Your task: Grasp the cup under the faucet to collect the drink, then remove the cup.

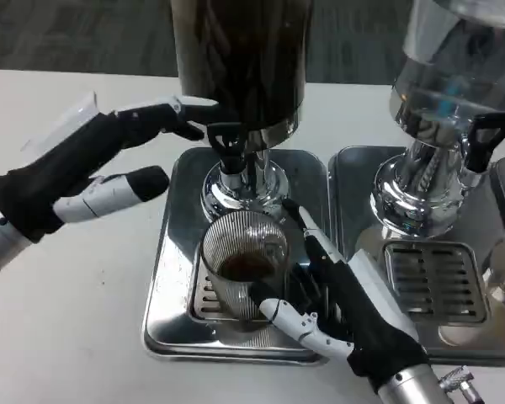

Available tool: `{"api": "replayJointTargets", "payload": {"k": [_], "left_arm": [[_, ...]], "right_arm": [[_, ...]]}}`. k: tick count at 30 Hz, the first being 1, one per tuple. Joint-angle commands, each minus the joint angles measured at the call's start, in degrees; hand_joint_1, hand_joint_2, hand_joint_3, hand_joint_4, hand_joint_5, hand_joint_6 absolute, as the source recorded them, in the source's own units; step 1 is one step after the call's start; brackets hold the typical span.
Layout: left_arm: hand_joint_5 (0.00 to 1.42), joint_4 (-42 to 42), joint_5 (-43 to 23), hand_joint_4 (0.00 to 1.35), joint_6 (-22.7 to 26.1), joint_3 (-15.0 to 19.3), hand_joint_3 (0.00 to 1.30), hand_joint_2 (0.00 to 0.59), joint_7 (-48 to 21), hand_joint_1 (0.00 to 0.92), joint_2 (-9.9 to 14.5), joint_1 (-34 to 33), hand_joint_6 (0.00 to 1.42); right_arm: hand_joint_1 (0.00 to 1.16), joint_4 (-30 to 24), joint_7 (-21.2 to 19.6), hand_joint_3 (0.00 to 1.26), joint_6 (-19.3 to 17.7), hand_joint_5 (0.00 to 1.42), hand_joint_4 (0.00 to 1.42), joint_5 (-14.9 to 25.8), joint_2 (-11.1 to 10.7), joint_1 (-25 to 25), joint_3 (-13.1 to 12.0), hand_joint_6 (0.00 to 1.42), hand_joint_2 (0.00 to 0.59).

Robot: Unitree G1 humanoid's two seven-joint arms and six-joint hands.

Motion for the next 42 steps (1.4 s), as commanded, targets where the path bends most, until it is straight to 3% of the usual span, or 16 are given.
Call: {"api": "replayJointTargets", "payload": {"k": [1,21,42], "left_arm": [[0.21,0.72,0.13,0.23,-0.65,1.74,0.32,0.086,1.82,0.0,-0.61,1.12,0.31],[0.23,0.17,-2.5,0.28,0.99,9.82,0.37,0.109,4.31,0.0,-0.48,12.06,0.33],[0.27,-0.5,-3.89,0.33,2.31,11.51,0.43,0.147,4.16,0.0,-0.64,18.17,0.33]], "right_arm": [[0.34,-0.31,-0.33,0.0,-0.44,0.0,0.0,0.49,0.08,0.11,-0.08,0.0,0.226],[0.34,2.79,0.03,0.0,0.68,0.0,0.0,-0.11,0.76,-2.97,1.08,0.0,0.214],[0.42,4.01,-0.4,0.0,3.39,0.0,0.0,-3.27,0.34,-5.48,2.66,0.0,0.205]]}}
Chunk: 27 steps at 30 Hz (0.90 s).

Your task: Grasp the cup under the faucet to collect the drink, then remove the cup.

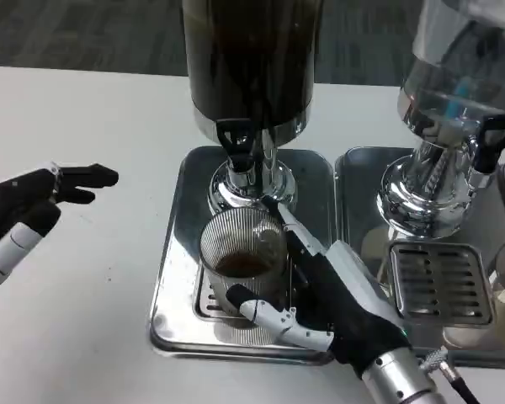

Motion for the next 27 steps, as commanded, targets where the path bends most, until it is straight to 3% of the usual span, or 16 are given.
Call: {"api": "replayJointTargets", "payload": {"k": [1,5,12,24,27], "left_arm": [[0.27,-0.51,-0.82,0.33,0.96,0.53,0.43,0.147,0.35,0.0,-0.2,0.85,0.33],[0.27,-0.6,-0.79,0.33,1.21,0.54,0.43,0.148,0.3,0.0,-0.18,1.12,0.33],[0.28,-0.77,-0.7,0.35,1.55,0.44,0.44,0.142,0.22,0.0,-0.21,2.05,0.34],[0.28,-1.79,-0.54,0.35,2.09,0.81,0.45,0.139,0.62,0.0,-0.14,3.49,0.35],[0.28,-1.75,-0.48,0.35,2.19,0.97,0.45,0.147,0.67,0.0,-0.06,3.49,0.35]], "right_arm": [[0.43,0.13,-0.19,0.0,1.11,0.0,0.0,-0.76,0.24,-0.43,0.65,0.0,0.198],[0.44,-0.81,-3.26,0.0,1.45,0.0,0.0,-2.78,0.91,0.44,0.84,0.0,0.2],[0.49,-0.61,-3.84,0.0,1.47,0.0,0.0,-2.94,1.67,0.09,2.17,0.0,0.195],[0.5,-1.3,-6.74,0.0,2.29,0.14,0.0,-5.0,2.35,0.87,3.16,0.21,0.208],[0.5,-0.69,-4.57,0.0,2.37,0.16,0.0,-4.05,2.06,0.07,3.68,0.24,0.203]]}}
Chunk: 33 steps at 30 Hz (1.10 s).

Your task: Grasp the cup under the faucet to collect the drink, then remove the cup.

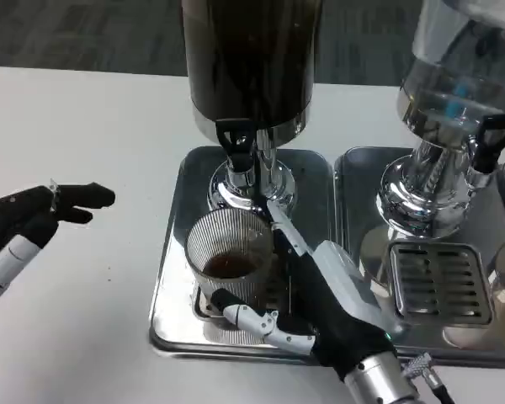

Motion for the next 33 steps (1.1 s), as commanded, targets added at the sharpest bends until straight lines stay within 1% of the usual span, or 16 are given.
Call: {"api": "replayJointTargets", "payload": {"k": [1,4,5,6,9,12,14,16,20,21,23,26,28,29,33], "left_arm": [[0.28,-0.49,-0.48,0.36,0.72,0.76,0.45,0.147,0.66,0.0,-0.02,0.75,0.35],[0.28,-0.47,-0.41,0.36,0.79,0.94,0.45,0.15,0.63,0.0,0.03,0.75,0.35],[0.28,-0.48,-0.37,0.36,0.84,0.92,0.45,0.151,0.53,0.0,0.05,0.8,0.35],[0.28,-0.46,-0.35,0.36,0.88,0.91,0.45,0.151,0.45,0.0,0.07,0.83,0.35],[0.28,-0.48,-0.29,0.36,0.94,0.95,0.45,0.155,0.41,0.0,0.12,0.97,0.35],[0.29,-0.48,-0.22,0.36,0.95,0.98,0.45,0.157,0.41,0.0,0.16,1.09,0.35],[0.29,-0.52,-0.18,0.36,0.96,1.01,0.45,0.159,0.41,0.0,0.19,1.15,0.35],[0.29,-0.51,-0.1,0.36,0.94,1.03,0.45,0.159,0.47,0.0,0.14,1.17,0.35],[0.3,-0.48,-0.02,0.37,0.95,1.1,0.46,0.159,0.52,0.0,0.22,1.06,0.35],[0.3,-0.45,-0.03,0.37,0.98,1.13,0.46,0.16,0.53,0.0,0.23,1.02,0.35],[0.3,-0.42,-0.01,0.37,1.02,1.15,0.46,0.16,0.53,0.0,0.28,0.99,0.35],[0.3,-0.33,0.08,0.37,1.02,1.15,0.46,0.164,0.49,0.0,0.32,0.97,0.36],[0.3,-0.25,0.11,0.37,0.98,1.19,0.46,0.167,0.51,0.0,0.29,0.96,0.36],[0.3,-0.2,0.14,0.37,0.96,1.21,0.46,0.168,0.53,0.0,0.27,0.93,0.36],[0.3,-0.13,0.22,0.37,0.86,1.28,0.46,0.171,0.5,0.0,0.22,0.93,0.37]], "right_arm": [[0.5,0.29,2.48,0.0,0.36,0.16,0.0,1.11,-0.23,-0.79,0.85,0.24,0.203],[0.49,0.29,2.92,0.0,1.21,0.11,0.0,0.44,-0.2,-1.28,1.3,0.23,0.207],[0.49,0.34,3.32,0.0,1.4,0.03,0.0,0.35,-0.27,-1.53,1.49,0.17,0.21],[0.49,0.18,2.79,0.0,1.7,0.01,0.0,-0.05,-0.08,-1.41,1.57,0.16,0.208],[0.47,0.04,0.73,0.0,1.18,0.0,0.0,-0.56,0.42,-1.03,1.49,0.14,0.208],[0.47,-0.03,-0.28,0.0,1.32,0.0,0.0,-0.82,0.78,-0.9,1.51,0.16,0.21],[0.46,-0.24,-0.59,0.0,2.03,0.0,0.0,-1.31,0.92,-0.82,1.7,0.16,0.21],[0.46,-0.34,-0.62,0.0,2.58,0.06,0.0,-1.79,0.93,-0.83,1.89,0.2,0.214],[0.46,-1.03,-1.26,0.01,3.96,0.11,0.0,-2.78,1.2,-0.51,2.18,0.24,0.218],[0.46,-1.19,-1.34,0.02,4.55,0.13,0.01,-3.1,1.3,-0.52,2.27,0.26,0.218],[0.46,-0.89,-1.23,0.05,4.49,0.16,0.04,-2.83,1.31,-0.8,2.37,0.29,0.206],[0.46,-1.37,-2.47,0.09,5.11,0.2,0.09,-3.75,1.52,-0.49,2.78,0.32,0.219],[0.46,-1.09,-2.66,0.11,4.8,0.22,0.12,-3.3,1.69,-0.55,2.8,0.32,0.206],[0.46,-1.25,-3.36,0.12,5.02,0.24,0.12,-4.05,1.68,-0.5,2.97,0.32,0.213],[0.46,-1.43,-4.29,0.17,5.7,0.29,0.18,-4.96,1.83,-0.27,3.38,0.37,0.219]]}}
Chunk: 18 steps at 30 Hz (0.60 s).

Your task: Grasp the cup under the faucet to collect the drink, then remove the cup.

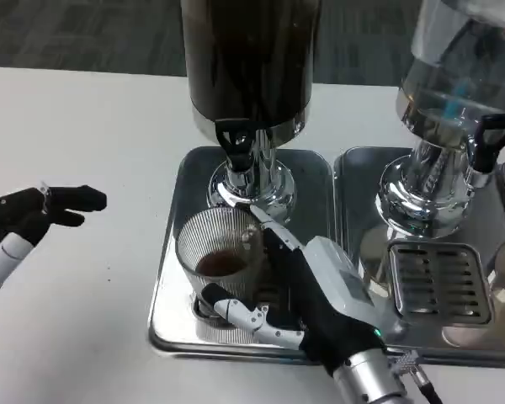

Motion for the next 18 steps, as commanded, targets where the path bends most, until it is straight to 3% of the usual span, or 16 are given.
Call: {"api": "replayJointTargets", "payload": {"k": [1,18], "left_arm": [[0.3,-0.08,0.19,0.37,0.39,0.15,0.46,0.171,0.46,0.0,0.23,0.29,0.37],[0.31,0.28,0.56,0.37,-0.18,0.16,0.46,0.172,0.28,0.0,0.32,0.37,0.37]], "right_arm": [[0.46,-0.73,-1.44,0.18,1.14,0.3,0.19,-1.36,0.56,0.73,0.94,0.38,0.219],[0.46,0.8,-8.62,0.25,-0.75,0.42,0.3,-3.2,1.17,1.41,1.76,0.52,0.219]]}}
